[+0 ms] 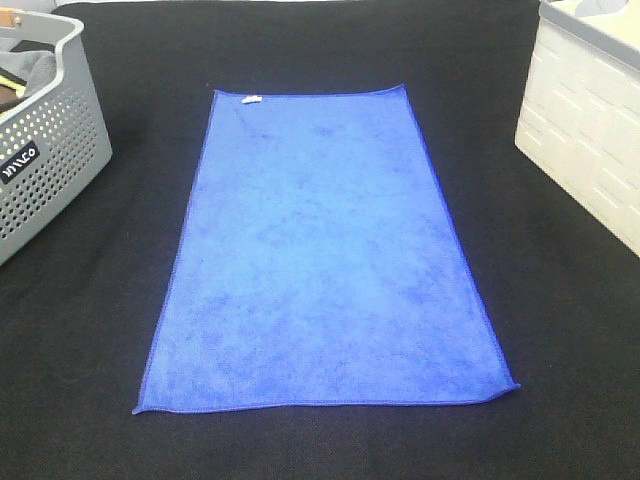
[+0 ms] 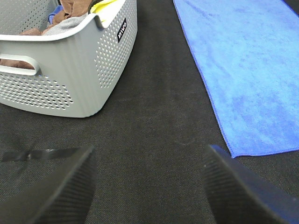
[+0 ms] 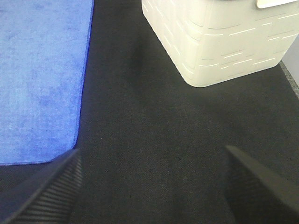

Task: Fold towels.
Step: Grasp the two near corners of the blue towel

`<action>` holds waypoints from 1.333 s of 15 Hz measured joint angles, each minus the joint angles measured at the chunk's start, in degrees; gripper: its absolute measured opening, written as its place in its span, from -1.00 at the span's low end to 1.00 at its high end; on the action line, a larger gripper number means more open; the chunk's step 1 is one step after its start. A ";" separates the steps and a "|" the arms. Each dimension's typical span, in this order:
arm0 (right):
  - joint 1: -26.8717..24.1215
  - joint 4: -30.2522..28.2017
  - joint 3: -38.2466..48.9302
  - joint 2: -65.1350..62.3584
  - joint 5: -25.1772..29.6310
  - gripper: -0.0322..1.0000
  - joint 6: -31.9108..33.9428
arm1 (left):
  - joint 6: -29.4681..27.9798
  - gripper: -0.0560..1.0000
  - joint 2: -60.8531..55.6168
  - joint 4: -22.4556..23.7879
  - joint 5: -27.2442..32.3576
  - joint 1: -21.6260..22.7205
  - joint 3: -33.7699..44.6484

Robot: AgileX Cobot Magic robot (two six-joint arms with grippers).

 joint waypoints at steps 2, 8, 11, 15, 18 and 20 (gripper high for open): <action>0.00 0.00 0.00 0.00 0.00 0.55 0.00 | 0.00 0.30 0.00 0.00 0.00 0.00 0.00; 0.00 0.00 0.00 0.00 0.00 0.55 0.00 | 0.00 0.30 0.00 0.00 0.00 0.00 0.00; 0.00 0.00 0.00 0.00 0.00 0.55 0.00 | 0.00 0.30 0.00 0.00 0.00 0.00 0.00; 0.00 0.00 0.00 0.00 0.00 0.55 0.00 | 0.00 0.30 0.00 -0.29 -0.34 0.00 -0.29; 0.00 0.00 -0.92 2.52 -3.15 0.55 0.29 | -0.97 0.30 0.00 -2.92 -9.91 0.00 -0.69; 0.00 0.69 -1.09 9.17 -10.43 0.55 2.64 | -4.93 0.30 2.86 -8.37 -22.92 0.00 1.38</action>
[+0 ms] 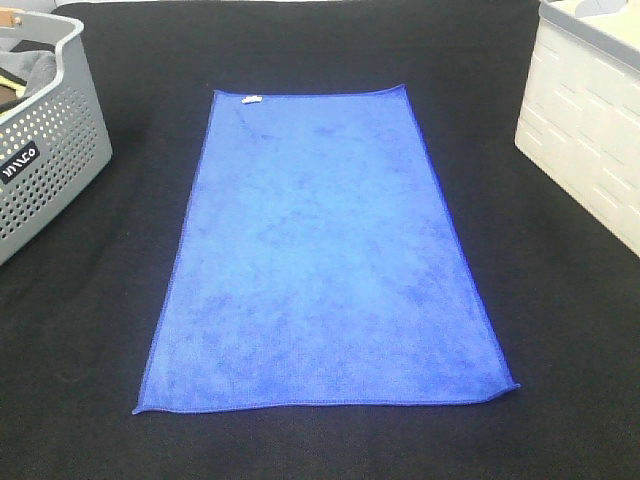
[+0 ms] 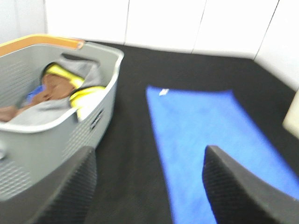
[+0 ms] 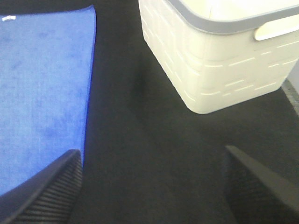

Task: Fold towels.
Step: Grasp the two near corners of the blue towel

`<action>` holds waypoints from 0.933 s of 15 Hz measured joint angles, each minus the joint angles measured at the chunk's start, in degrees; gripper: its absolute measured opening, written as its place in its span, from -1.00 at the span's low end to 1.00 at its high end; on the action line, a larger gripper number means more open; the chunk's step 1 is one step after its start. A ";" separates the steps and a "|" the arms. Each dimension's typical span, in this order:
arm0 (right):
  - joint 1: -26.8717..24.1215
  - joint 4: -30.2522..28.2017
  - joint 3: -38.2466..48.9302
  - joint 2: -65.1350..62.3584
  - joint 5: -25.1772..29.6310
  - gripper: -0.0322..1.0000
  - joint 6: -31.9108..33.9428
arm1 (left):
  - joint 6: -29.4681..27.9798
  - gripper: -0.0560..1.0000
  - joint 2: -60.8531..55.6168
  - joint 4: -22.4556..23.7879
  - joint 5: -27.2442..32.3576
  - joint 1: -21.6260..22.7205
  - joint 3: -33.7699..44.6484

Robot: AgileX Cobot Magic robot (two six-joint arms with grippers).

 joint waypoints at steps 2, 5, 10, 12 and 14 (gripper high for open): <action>0.00 3.32 0.00 8.54 -5.04 0.55 2.12 | -1.49 0.30 6.19 -5.04 -6.07 0.00 1.60; 0.00 12.09 0.00 22.06 -7.91 0.55 1.83 | -1.89 0.30 20.28 -10.71 -7.22 0.00 2.01; 0.00 24.58 -3.90 48.30 -8.71 0.55 -13.46 | 9.91 0.30 48.30 -22.12 -7.33 0.00 2.01; 0.00 26.81 -5.56 55.81 -8.82 0.55 -18.16 | 19.37 0.30 58.79 -30.31 -7.45 0.00 2.01; 0.00 28.48 -6.02 61.02 -9.45 0.55 -21.37 | 28.07 0.30 66.92 -37.64 -7.45 0.00 2.01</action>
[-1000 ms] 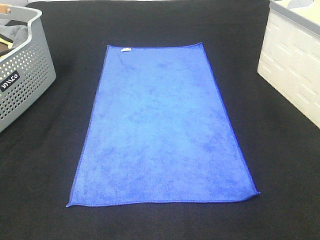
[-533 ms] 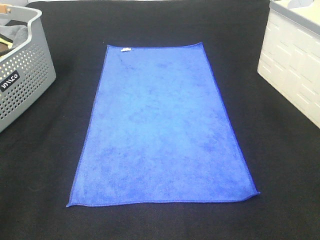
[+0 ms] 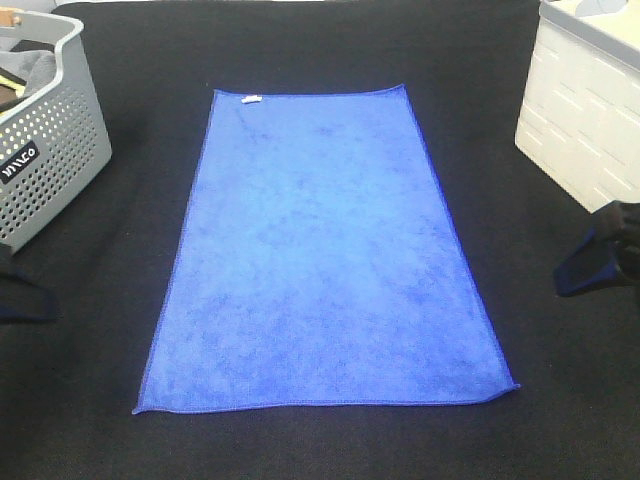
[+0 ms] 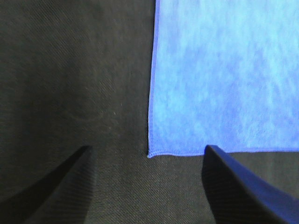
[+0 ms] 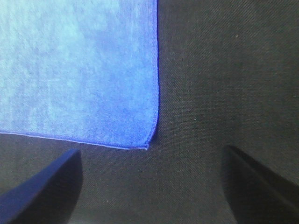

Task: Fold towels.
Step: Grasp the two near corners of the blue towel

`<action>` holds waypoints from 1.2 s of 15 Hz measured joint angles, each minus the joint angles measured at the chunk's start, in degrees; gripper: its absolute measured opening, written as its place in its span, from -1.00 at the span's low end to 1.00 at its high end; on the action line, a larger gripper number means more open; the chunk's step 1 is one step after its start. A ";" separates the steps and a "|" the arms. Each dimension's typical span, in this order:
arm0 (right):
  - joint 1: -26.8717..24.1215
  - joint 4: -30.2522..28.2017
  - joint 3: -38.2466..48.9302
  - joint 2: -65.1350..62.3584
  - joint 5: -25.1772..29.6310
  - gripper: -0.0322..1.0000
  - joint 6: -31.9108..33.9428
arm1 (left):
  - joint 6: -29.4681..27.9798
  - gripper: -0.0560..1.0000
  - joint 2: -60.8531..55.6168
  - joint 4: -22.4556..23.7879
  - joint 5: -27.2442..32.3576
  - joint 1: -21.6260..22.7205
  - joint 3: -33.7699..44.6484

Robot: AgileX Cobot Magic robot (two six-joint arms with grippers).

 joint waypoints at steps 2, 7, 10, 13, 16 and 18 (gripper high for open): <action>0.00 1.32 0.00 2.29 -0.52 0.55 -1.78 | 5.44 0.30 4.64 -4.53 0.06 0.00 0.00; 0.00 16.10 0.00 12.38 -4.93 0.54 -15.36 | 18.45 0.30 20.45 -15.81 2.98 0.00 -6.36; 0.00 25.50 -0.06 18.68 -5.16 0.54 -25.38 | 18.91 0.30 27.85 -16.44 3.44 -0.11 -7.91; 0.29 29.16 -0.11 24.12 -5.79 0.53 -29.22 | 18.96 0.30 31.34 -16.39 3.04 -4.07 -9.57; 4.76 29.45 -0.11 27.22 -6.99 0.53 -29.22 | 15.99 0.30 32.89 -16.44 -1.26 -8.71 -11.57; 5.16 30.31 -0.11 27.50 -9.68 0.53 -28.71 | 15.58 0.30 32.89 -16.44 -2.58 -8.77 -11.57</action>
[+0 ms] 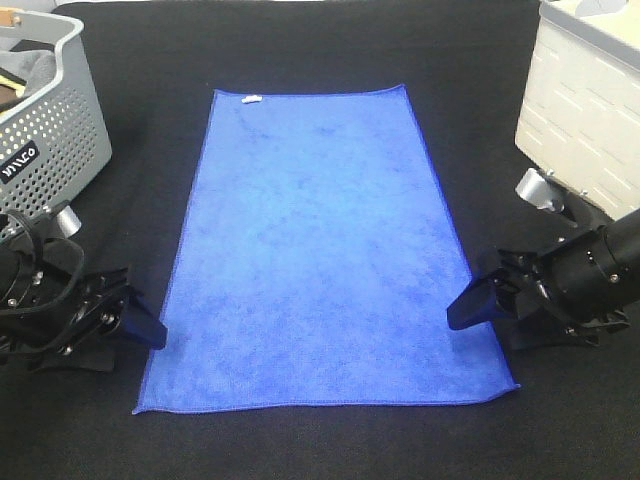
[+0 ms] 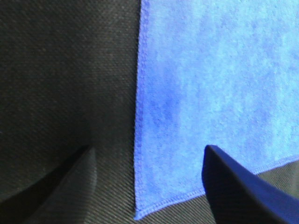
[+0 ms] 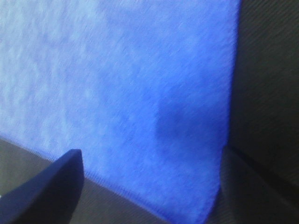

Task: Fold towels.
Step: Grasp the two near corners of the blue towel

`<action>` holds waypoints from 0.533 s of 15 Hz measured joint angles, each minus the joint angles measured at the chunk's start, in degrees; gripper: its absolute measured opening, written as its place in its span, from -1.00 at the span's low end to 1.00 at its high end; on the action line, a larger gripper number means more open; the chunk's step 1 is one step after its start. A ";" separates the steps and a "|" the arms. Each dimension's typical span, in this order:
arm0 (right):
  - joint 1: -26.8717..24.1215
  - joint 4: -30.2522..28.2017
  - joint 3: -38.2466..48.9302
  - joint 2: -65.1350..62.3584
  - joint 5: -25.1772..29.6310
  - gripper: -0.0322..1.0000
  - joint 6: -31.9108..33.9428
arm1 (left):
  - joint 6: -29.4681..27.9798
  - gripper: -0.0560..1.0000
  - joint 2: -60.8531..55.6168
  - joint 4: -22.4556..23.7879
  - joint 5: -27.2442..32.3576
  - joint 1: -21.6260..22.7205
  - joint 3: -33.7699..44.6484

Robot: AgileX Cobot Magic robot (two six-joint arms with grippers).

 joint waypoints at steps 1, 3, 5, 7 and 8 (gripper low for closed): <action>0.00 0.00 0.00 0.00 0.00 0.53 0.00 | 0.00 0.30 0.00 0.00 0.00 0.00 0.00; 0.00 0.11 0.00 0.23 -2.41 0.53 0.06 | -0.40 0.30 0.00 0.00 -1.03 -0.06 0.00; 0.00 0.11 0.00 0.52 -3.38 0.52 0.06 | -0.40 0.30 0.06 0.00 -1.60 -0.06 0.00; 0.00 0.11 -1.15 3.04 -3.21 0.44 0.06 | -0.57 0.29 2.12 -0.17 -1.32 -0.17 -0.63; 0.00 0.11 -2.12 4.35 -2.12 0.41 0.06 | -0.57 0.29 2.92 -0.63 -0.69 -0.86 -1.49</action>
